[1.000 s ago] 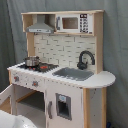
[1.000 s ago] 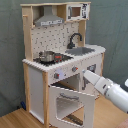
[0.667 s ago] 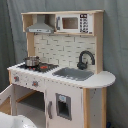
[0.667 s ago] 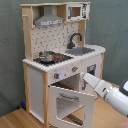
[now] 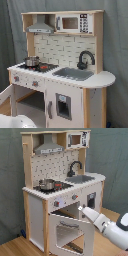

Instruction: Play with the kitchen

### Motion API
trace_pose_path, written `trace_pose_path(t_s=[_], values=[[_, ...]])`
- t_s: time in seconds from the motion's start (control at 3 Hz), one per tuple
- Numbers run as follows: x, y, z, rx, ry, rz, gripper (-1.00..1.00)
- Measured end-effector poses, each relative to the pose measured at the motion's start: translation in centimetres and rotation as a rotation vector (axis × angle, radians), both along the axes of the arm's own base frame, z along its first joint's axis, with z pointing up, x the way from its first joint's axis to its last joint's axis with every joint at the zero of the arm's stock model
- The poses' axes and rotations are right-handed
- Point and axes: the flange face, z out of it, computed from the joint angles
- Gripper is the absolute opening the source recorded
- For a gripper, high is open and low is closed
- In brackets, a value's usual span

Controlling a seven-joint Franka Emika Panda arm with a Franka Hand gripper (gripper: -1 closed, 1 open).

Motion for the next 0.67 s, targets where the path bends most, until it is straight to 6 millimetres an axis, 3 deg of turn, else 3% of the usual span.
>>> trace_pose_path(t_s=[0.67], values=[[0.3,0.9,-3.2,0.119,0.022,0.090,1.00]])
